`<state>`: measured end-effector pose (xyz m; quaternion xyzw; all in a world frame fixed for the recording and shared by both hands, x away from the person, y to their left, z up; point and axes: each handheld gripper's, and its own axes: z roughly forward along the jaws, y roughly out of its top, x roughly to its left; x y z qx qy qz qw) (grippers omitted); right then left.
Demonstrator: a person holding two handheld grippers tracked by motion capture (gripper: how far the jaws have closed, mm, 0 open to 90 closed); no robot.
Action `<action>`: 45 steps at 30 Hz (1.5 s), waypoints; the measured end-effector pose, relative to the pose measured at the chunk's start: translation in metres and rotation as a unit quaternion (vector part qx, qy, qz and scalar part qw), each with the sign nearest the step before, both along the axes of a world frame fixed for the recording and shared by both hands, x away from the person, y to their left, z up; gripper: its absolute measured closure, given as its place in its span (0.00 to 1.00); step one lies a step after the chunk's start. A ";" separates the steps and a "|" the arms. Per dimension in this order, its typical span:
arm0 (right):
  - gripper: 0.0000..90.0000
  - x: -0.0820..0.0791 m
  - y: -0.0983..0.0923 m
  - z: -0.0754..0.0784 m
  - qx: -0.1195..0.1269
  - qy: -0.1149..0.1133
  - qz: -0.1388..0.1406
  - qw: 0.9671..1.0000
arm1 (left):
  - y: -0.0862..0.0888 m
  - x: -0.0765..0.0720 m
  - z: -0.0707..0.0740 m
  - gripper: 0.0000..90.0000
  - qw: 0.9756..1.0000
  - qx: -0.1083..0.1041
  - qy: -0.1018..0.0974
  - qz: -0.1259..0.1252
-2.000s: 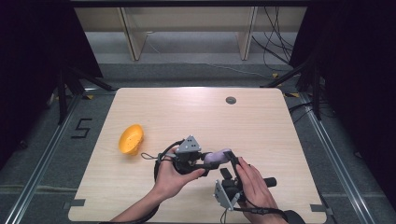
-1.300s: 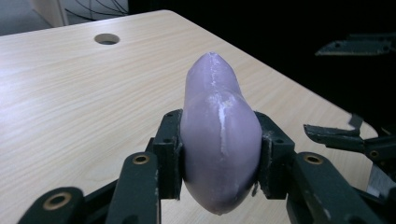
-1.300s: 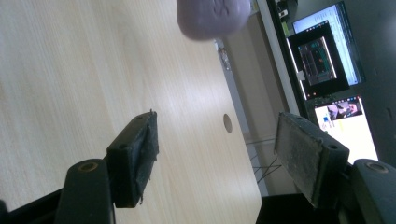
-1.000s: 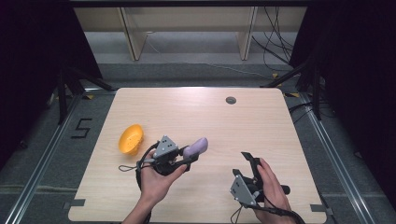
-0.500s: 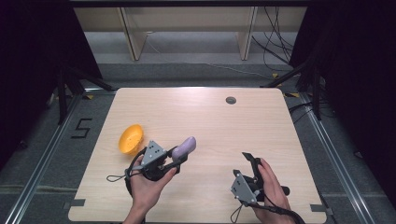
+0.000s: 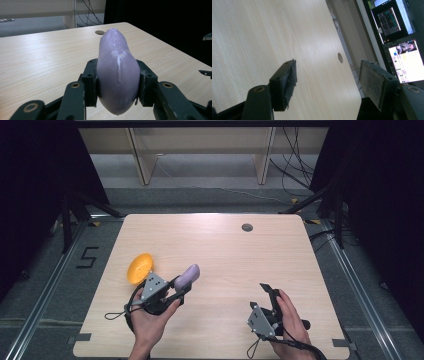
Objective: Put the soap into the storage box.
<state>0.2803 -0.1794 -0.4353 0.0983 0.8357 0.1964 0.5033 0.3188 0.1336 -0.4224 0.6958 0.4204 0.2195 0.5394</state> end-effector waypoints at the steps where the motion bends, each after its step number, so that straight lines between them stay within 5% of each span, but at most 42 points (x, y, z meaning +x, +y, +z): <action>1: 0.35 0.000 0.000 0.000 0.000 0.000 0.000 1.000 | 0.001 0.000 0.000 0.65 1.000 -0.003 -0.002 0.001; 22: 0.35 -0.001 0.001 -0.001 -0.005 0.002 -0.005 1.000 | 0.023 -0.001 -0.001 0.65 0.998 0.009 -0.018 0.051; 45: 0.35 0.000 0.000 -0.003 0.003 0.009 -0.008 1.000 | 0.045 0.006 -0.002 0.65 0.992 0.017 -0.037 0.121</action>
